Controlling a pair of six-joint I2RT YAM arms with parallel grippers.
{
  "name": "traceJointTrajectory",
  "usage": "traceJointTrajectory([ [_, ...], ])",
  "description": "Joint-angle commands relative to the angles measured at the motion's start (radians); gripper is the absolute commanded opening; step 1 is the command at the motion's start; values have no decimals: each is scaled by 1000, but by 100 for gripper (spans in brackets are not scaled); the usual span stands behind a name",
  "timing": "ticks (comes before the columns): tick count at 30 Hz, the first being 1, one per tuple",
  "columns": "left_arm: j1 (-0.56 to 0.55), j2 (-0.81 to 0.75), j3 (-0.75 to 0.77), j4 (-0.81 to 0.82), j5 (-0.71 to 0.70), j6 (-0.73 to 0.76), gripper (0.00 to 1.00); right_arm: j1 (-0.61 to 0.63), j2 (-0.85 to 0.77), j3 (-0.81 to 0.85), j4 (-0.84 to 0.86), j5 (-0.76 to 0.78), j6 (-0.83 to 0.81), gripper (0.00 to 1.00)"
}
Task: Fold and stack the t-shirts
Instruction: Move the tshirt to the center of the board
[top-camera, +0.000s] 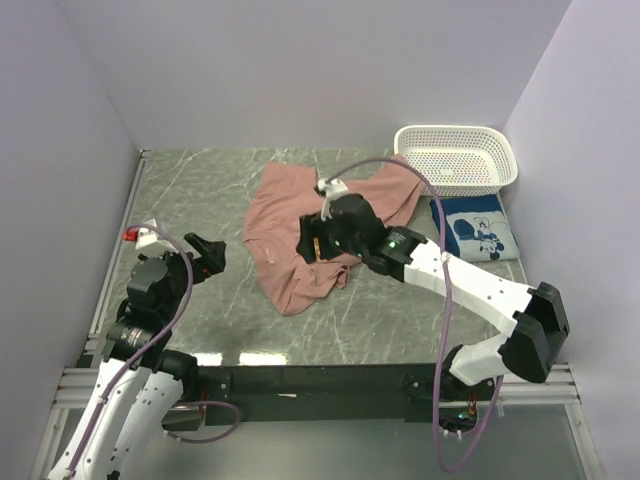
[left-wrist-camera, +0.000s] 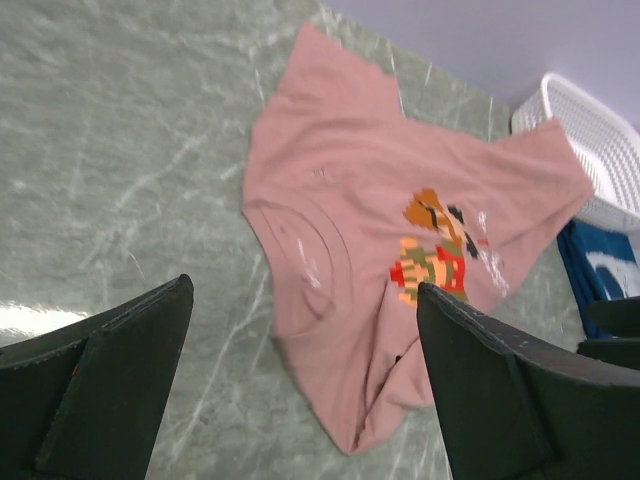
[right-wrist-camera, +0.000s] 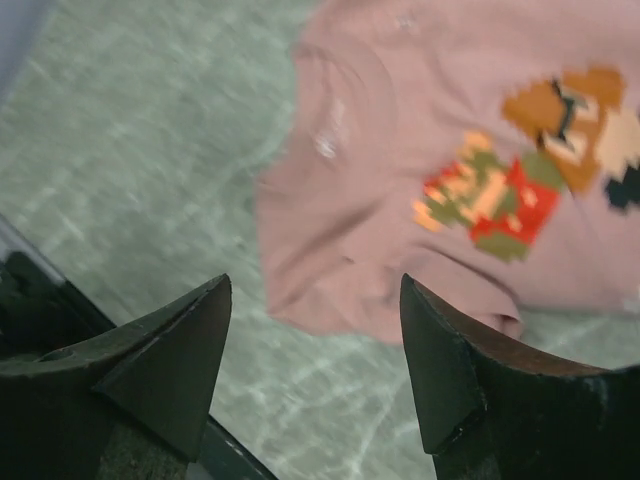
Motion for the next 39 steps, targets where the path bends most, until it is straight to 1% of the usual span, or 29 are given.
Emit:
traceJointTrajectory([
  [1, 4, 55, 29, -22, 97, -39, 99, -40, -102, -108, 8, 99, 44, 75],
  [2, 4, 68, 31, -20, 149, -56, 99, -53, -137, -139, 16, 120, 37, 75],
  [3, 4, 83, 28, -17, 167, -62, 99, -72, -149, -167, 18, 136, 37, 75],
  [4, 4, 115, 25, -13, 193, -68, 99, -130, -159, -214, 19, 145, 39, 75],
  [5, 4, 135, 20, -5, 221, -75, 99, -162, -171, -237, 27, 139, 42, 75],
  [7, 0, 215, 17, 0, 282, -95, 99, -245, -180, -309, 51, 102, 63, 75],
  [8, -11, 247, 17, 7, 299, -113, 99, -320, -182, -331, 76, 94, 69, 75],
  [9, -20, 279, 14, 15, 328, -122, 100, -357, -182, -351, 93, 90, 80, 75],
  [10, -36, 347, 11, 24, 341, -131, 99, -388, -176, -380, 105, 87, 86, 75],
  [11, -74, 379, 8, 53, 346, -148, 99, -446, -168, -389, 123, 102, 94, 77],
  [13, -126, 472, 11, 79, 312, -164, 99, -504, -125, -403, 137, 104, 126, 79],
  [14, -184, 500, 14, 87, 281, -177, 99, -539, -110, -403, 157, 84, 137, 79],
  [15, -213, 560, 31, 99, 251, -185, 99, -604, -91, -405, 168, 73, 158, 80],
  [16, -242, 591, 40, 106, 197, -188, 99, -638, -58, -403, 182, 58, 168, 80],
  [17, -288, 625, 51, 110, 180, -190, 99, -667, -38, -400, 218, 39, 175, 80],
  [18, -310, 692, 77, 118, 180, -190, 100, -723, -19, -399, 238, -5, 195, 80],
  [19, -325, 729, 94, 116, 128, -188, 99, -747, 19, -391, 258, -25, 203, 80],
  [20, -351, 764, 129, 110, 108, -184, 99, -767, 37, -383, 296, -30, 212, 80],
  [21, -358, 828, 147, 104, 83, -182, 96, -802, 57, -377, 314, -74, 226, 80],
  [24, -364, 939, 212, 93, 36, -177, 85, -839, 137, -342, 389, -132, 240, 78],
  [25, -364, 962, 224, 96, 31, -177, 79, -853, 180, -319, 401, -142, 244, 78],
  [26, -364, 984, 248, 96, 19, -177, 77, -853, 203, -307, 425, -153, 246, 77],
  [27, -364, 1022, 258, 98, 16, -177, 76, -879, 223, -296, 436, -165, 252, 77],
  [28, -364, 1040, 264, 99, 11, -180, 73, -885, 264, -273, 447, -191, 254, 77],
  [31, -364, 1108, 281, 100, -3, -187, 69, -899, 329, -227, 478, -223, 257, 75],
  [34, -349, 1178, 293, 58, -29, -200, 65, -905, 370, -205, 521, -243, 269, 71],
  [36, -315, 1208, 267, 63, -12, -214, 62, -913, 390, -193, 530, -243, 284, 71],
  [37, -298, 1214, 252, 69, 20, -217, 62, -916, 407, -182, 536, -249, 287, 71],
  [39, -248, 1225, 217, 75, 40, -225, 61, -920, 427, -172, 544, -268, 284, 70],
])
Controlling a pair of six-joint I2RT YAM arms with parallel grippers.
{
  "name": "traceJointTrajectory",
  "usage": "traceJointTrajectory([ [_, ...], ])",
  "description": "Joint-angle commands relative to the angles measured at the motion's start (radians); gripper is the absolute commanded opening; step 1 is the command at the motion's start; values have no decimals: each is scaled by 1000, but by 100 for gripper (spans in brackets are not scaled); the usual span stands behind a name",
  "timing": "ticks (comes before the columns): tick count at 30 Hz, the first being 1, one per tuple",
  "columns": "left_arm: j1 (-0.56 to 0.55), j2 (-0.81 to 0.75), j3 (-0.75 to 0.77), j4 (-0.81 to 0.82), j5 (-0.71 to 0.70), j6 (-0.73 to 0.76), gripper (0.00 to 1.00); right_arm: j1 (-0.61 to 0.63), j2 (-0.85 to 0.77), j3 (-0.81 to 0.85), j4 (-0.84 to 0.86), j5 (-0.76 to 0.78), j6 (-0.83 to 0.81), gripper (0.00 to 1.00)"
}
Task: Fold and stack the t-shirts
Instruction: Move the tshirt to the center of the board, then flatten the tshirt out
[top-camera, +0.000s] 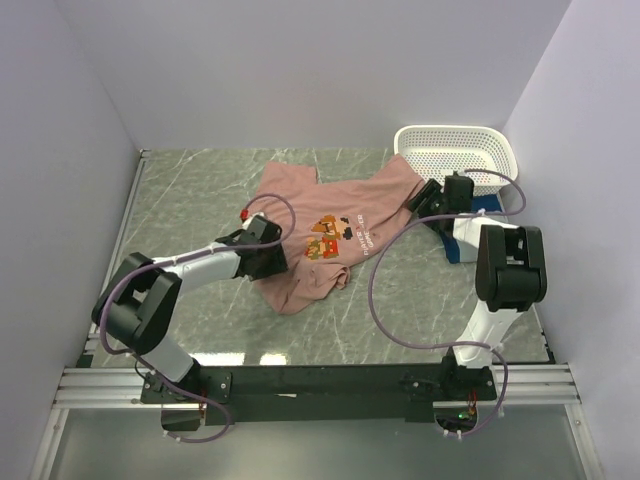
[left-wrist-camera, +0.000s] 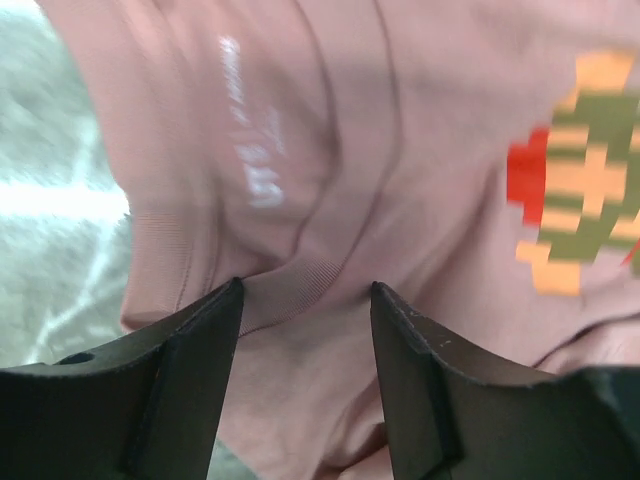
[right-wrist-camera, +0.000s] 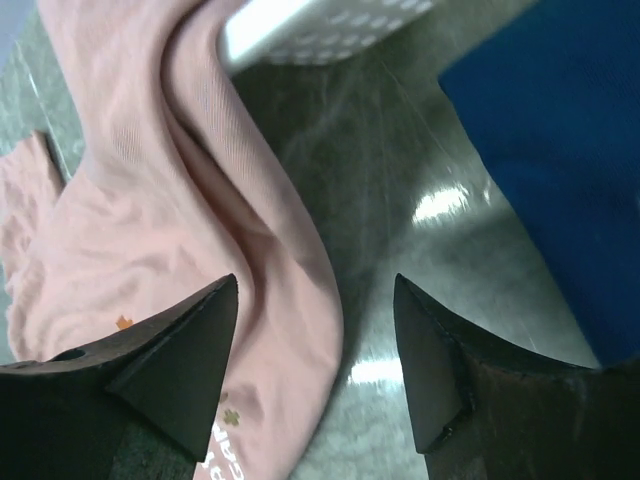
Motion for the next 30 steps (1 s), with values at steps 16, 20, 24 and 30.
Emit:
traceJointTrajectory([
  [16, 190, -39, -142, -68, 20, -35, 60, -16, -17, 103, 64, -101, -58, 0],
  [20, 209, -35, -128, -95, 3, -34, 60, -4, -144, 118, -3, -78, -92, 0],
  [24, 252, -30, -122, -126, -26, -35, 60, 25, -305, 142, -110, -36, -103, 0],
  [30, 319, -10, -113, -160, -77, -46, 61, 141, -546, 37, -287, 92, -69, 0],
])
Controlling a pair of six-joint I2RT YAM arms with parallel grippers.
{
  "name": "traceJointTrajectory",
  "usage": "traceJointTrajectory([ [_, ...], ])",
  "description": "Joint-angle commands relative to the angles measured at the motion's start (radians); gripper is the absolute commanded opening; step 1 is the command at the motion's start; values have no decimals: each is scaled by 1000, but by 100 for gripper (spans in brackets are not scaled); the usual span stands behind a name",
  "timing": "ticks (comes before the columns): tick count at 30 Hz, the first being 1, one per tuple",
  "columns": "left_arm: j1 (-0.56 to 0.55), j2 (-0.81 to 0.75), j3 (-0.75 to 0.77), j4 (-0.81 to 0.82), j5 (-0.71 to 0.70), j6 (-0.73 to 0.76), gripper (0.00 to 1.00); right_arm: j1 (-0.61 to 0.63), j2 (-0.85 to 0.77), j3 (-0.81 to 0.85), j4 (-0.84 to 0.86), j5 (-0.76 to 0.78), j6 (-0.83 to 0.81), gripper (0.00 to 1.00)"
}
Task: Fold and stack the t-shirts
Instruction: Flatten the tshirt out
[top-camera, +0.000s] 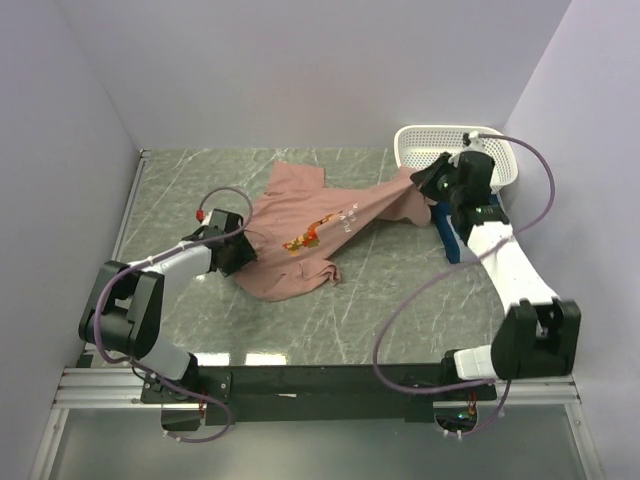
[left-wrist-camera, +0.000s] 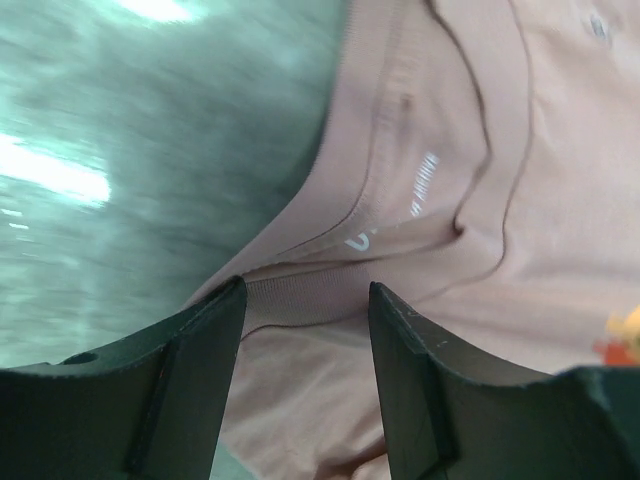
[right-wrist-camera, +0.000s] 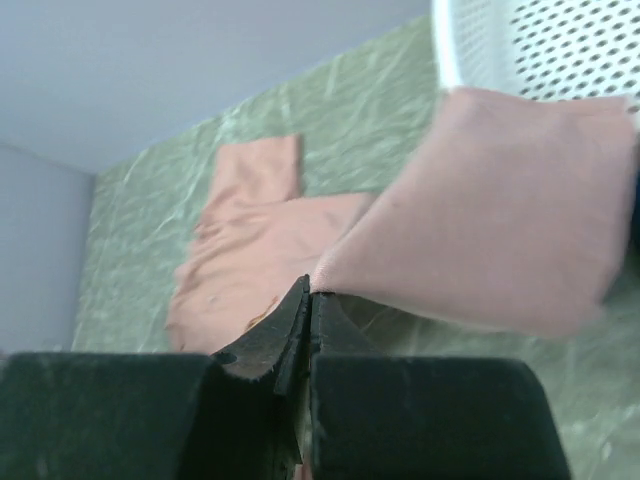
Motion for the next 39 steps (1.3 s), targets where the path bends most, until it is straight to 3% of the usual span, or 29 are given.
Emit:
traceJointTrajectory([
  [1, 54, 51, -37, -198, -119, 7, 61, 75, -160, -76, -123, 135, 7, 0],
  [6, 130, 40, -33, -212, -153, -1, 61, 146, -357, -309, -204, 213, 70, 3],
  [12, 232, 52, 55, -276, -192, 47, 62, 166, -443, -467, -260, 192, 61, 44],
  [16, 334, 47, 131, -304, -228, 130, 63, 172, -472, -486, -278, 205, 33, 59],
  [19, 458, 60, 182, -311, -251, 202, 63, 172, -445, -446, -301, 210, -7, 63],
  [23, 509, 32, 217, -291, -254, 257, 67, 172, -360, -400, -272, 216, -31, 64],
  [29, 459, -168, 161, -245, -150, 283, 84, 172, -91, -273, -243, 222, -87, 68],
  [32, 414, -299, 104, -226, -142, 294, 92, 171, 11, -206, -257, 297, -123, 72],
  [39, 313, -482, -5, -175, -143, 328, 98, 114, 183, -90, -286, 354, -171, 73],
])
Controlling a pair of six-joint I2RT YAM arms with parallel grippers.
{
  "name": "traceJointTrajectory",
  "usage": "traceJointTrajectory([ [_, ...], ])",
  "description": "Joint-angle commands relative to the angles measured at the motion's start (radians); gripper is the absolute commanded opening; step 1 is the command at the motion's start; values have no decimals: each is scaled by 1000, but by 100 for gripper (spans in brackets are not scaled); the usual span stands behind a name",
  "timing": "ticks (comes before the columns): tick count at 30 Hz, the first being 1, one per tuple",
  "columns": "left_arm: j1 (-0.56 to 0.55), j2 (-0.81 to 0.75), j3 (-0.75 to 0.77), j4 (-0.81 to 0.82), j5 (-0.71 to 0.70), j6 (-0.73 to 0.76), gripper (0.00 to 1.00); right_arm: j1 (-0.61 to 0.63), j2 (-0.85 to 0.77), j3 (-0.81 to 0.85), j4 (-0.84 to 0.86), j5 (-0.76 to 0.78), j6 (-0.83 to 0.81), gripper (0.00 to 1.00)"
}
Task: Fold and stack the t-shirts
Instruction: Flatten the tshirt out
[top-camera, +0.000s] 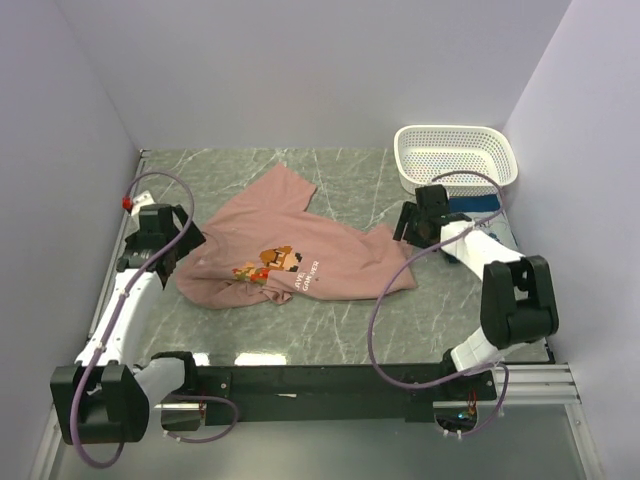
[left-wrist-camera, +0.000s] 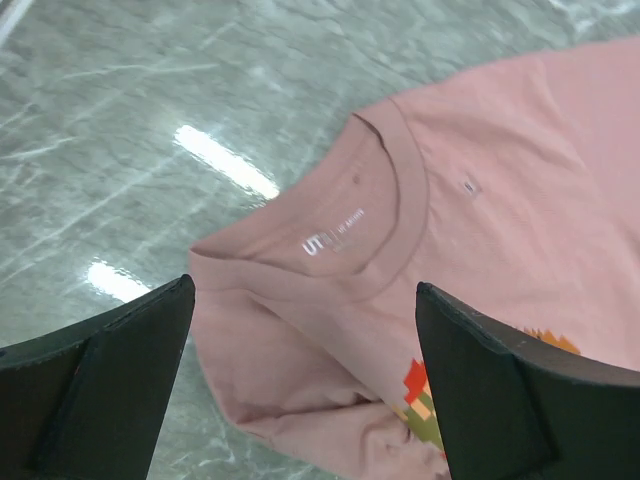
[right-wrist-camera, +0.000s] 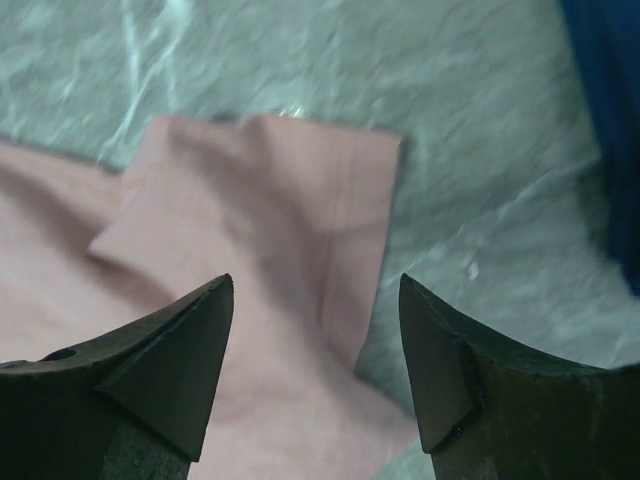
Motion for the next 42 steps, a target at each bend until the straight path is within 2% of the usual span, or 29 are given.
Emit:
traceJointTrajectory([
  [1, -38, -33, -40, 49, 6, 36, 98, -44, 53, 72, -3, 53, -46, 72],
  [5, -41, -3, -19, 44, 23, 42, 98, -68, 159, 133, -15, 16, -59, 68],
  [13, -41, 39, -2, 38, 32, 45, 98, -68, 265, 181, -20, -32, -51, 61],
  [14, -40, 39, -1, 37, 33, 45, 98, -68, 280, 187, -23, -32, -52, 51],
  [16, -40, 39, -2, 36, 33, 45, 98, -68, 291, 210, -38, -27, -60, 44],
  [17, -41, 39, -2, 36, 29, 44, 98, -68, 300, 221, -46, -30, -63, 27],
  [20, -41, 39, -2, 35, 23, 44, 98, -70, 301, 274, -80, 2, -75, 0],
  [28, -41, 56, 3, 26, 13, 39, 97, -104, 224, 526, -150, 215, -19, 0],
  [30, -40, 56, 3, 26, 13, 39, 97, -104, 221, 564, -161, 241, 1, 17],
  [31, -40, 54, 1, 26, 10, 41, 97, -102, 216, 593, -182, 240, 6, 28],
  [33, -40, 53, 3, 26, 10, 41, 97, -70, 199, 597, -195, 223, -3, 37],
  [34, -41, 53, 1, 26, 18, 42, 97, -52, 161, 568, -183, 212, -14, 46],
  [36, -40, 51, -4, 32, 35, 45, 97, -3, 114, 516, -154, 179, -63, 53],
  [38, -43, 45, -8, 33, 53, 42, 97, 73, 34, 411, -103, 82, -81, 60],
  [42, -182, 43, -1, -35, 23, -10, 96, 218, -97, 229, -23, -21, -80, 62],
])
